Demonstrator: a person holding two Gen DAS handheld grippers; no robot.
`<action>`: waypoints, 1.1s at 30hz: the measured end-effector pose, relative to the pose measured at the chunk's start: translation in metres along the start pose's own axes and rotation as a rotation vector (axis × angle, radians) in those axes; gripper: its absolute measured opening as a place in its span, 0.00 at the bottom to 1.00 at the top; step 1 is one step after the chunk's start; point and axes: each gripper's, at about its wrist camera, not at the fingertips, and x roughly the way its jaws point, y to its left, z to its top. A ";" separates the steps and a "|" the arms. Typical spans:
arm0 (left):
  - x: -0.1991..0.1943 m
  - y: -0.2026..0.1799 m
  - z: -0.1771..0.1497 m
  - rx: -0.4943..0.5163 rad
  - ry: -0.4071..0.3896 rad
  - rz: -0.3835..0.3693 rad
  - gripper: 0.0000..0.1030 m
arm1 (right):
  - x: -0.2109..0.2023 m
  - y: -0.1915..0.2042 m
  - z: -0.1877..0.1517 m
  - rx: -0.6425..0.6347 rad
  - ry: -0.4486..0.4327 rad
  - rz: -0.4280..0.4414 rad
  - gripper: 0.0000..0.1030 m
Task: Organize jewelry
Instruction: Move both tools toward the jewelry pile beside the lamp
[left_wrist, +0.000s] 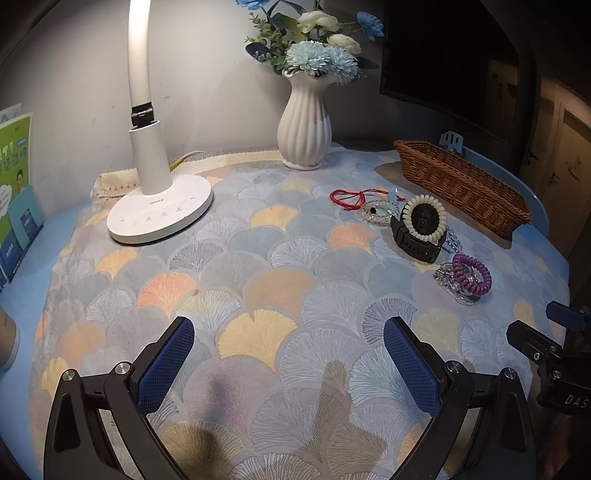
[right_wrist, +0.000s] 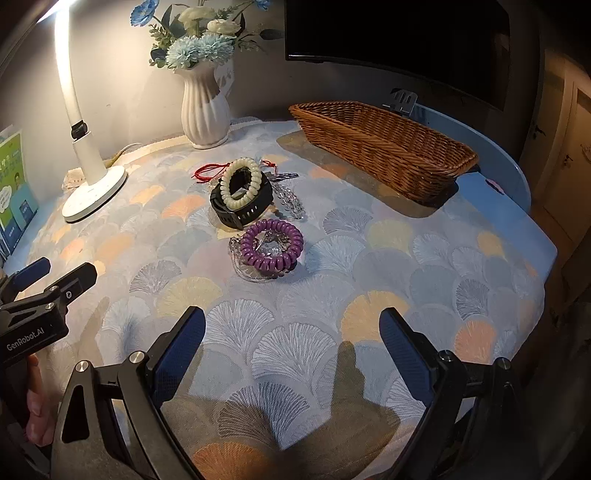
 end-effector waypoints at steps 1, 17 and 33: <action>0.001 0.001 0.000 -0.006 0.003 0.001 0.99 | 0.000 -0.001 0.000 0.002 0.001 0.000 0.93; 0.001 0.002 0.001 -0.005 0.009 -0.005 0.99 | 0.004 -0.005 -0.001 0.018 0.013 0.000 0.93; 0.000 -0.005 0.002 0.034 0.009 0.007 0.99 | -0.002 -0.021 0.005 0.067 -0.013 0.032 0.89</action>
